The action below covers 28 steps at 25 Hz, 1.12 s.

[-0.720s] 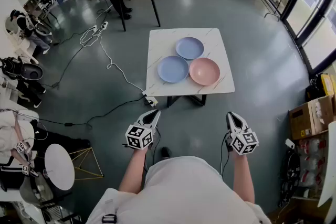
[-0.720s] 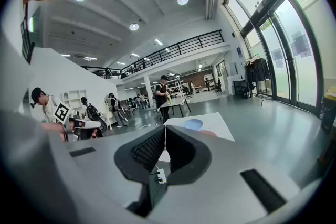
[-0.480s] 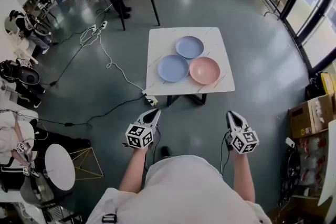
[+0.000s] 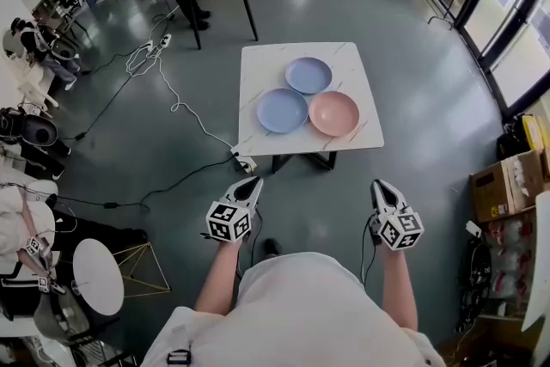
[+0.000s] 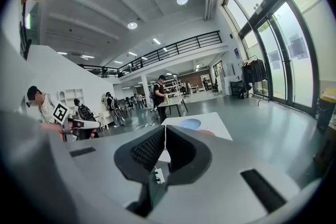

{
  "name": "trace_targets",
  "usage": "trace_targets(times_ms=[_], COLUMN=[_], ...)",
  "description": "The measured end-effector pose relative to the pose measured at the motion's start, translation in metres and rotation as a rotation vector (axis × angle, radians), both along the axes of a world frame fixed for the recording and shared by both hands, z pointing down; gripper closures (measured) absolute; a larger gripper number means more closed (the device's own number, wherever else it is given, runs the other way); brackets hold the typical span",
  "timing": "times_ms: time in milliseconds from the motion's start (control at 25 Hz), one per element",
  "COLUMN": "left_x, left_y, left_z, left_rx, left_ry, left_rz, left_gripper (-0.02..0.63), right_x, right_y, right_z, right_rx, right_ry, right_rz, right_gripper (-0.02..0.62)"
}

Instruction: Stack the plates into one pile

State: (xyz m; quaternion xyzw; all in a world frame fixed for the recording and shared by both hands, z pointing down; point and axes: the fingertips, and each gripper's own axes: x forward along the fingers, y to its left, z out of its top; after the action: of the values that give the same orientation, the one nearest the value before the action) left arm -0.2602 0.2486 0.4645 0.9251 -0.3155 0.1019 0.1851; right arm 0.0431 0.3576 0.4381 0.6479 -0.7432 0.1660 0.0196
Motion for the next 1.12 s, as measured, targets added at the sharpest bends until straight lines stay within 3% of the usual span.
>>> trace_targets(times_ms=[840,1120], left_x=[-0.033,-0.051], left_y=[-0.026,-0.038], left_z=[0.016,0.025], left_rx=[-0.030,-0.044], left_ry=[-0.016,-0.023], left_rz=[0.134,0.144], left_gripper=[0.589,0.589], right_x=[-0.046,-0.065], right_y=[-0.009,-0.016], right_z=[0.016,0.022], right_rx=[-0.031,-0.041], right_ry=[-0.026,-0.031], right_rz=[0.104,0.127], right_gripper=[0.568,0.568])
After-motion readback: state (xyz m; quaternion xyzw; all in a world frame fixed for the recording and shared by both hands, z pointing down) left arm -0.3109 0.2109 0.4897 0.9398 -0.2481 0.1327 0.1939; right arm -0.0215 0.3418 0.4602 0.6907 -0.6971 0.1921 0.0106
